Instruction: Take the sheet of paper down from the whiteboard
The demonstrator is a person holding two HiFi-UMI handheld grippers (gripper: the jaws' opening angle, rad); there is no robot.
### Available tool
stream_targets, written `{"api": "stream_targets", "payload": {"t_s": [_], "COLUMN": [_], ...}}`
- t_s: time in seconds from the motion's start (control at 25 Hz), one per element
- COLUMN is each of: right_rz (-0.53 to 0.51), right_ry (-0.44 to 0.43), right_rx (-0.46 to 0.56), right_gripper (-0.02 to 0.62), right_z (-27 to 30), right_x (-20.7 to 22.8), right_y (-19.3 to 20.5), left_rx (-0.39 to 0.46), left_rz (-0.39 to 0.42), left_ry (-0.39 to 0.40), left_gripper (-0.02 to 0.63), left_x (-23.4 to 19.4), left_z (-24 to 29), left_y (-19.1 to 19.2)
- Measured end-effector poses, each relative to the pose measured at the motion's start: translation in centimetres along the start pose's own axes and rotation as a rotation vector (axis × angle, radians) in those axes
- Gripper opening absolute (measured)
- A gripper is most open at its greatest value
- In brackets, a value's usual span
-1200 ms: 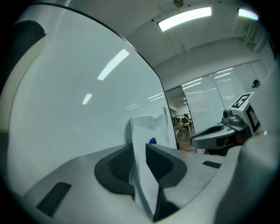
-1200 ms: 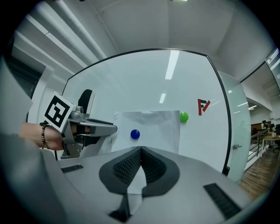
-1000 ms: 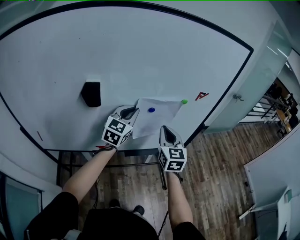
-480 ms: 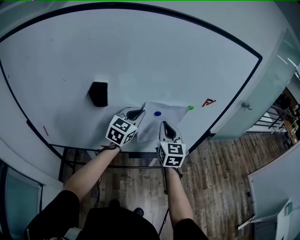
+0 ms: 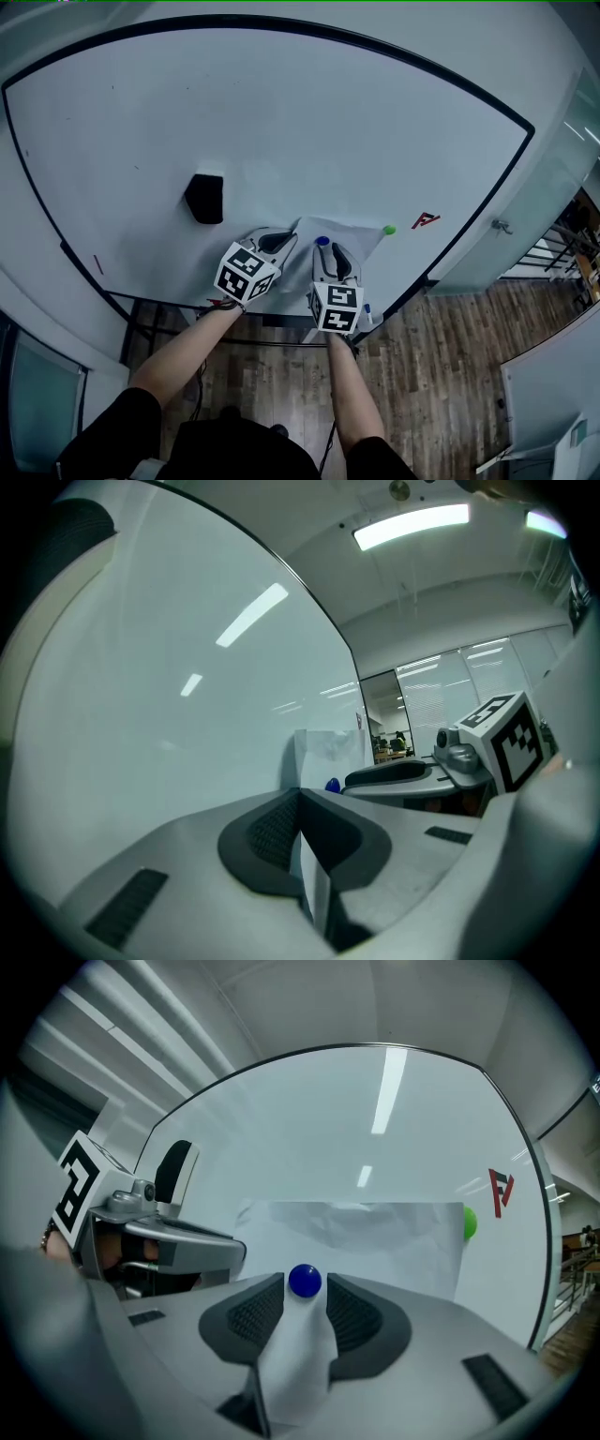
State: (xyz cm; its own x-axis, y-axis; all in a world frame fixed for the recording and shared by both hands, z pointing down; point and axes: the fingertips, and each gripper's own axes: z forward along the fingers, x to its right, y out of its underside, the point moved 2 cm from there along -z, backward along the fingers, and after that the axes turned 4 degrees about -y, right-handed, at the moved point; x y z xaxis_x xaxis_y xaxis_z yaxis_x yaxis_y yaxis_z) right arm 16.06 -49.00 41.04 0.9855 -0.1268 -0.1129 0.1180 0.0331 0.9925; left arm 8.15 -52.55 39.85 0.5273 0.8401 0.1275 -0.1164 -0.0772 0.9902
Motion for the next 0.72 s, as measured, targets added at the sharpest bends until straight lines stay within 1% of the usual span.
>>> {"api": "stream_targets", "payload": {"t_s": [0.52, 0.72], "right_rz": [-0.020, -0.019], "right_ry": [0.056, 0.057], "right_rx": [0.009, 0.009], "right_gripper": [0.133, 0.132], "right_z": [1.6, 1.5], "right_x": [0.1, 0.0], "right_y": [-0.1, -0.2], "left_rx": [0.008, 0.012], "left_rz": [0.020, 0.018], "left_ry": [0.009, 0.010], "left_gripper": [0.021, 0.020], "left_x": [-0.1, 0.0], "left_z": [0.1, 0.0], "left_y": [0.1, 0.0]}}
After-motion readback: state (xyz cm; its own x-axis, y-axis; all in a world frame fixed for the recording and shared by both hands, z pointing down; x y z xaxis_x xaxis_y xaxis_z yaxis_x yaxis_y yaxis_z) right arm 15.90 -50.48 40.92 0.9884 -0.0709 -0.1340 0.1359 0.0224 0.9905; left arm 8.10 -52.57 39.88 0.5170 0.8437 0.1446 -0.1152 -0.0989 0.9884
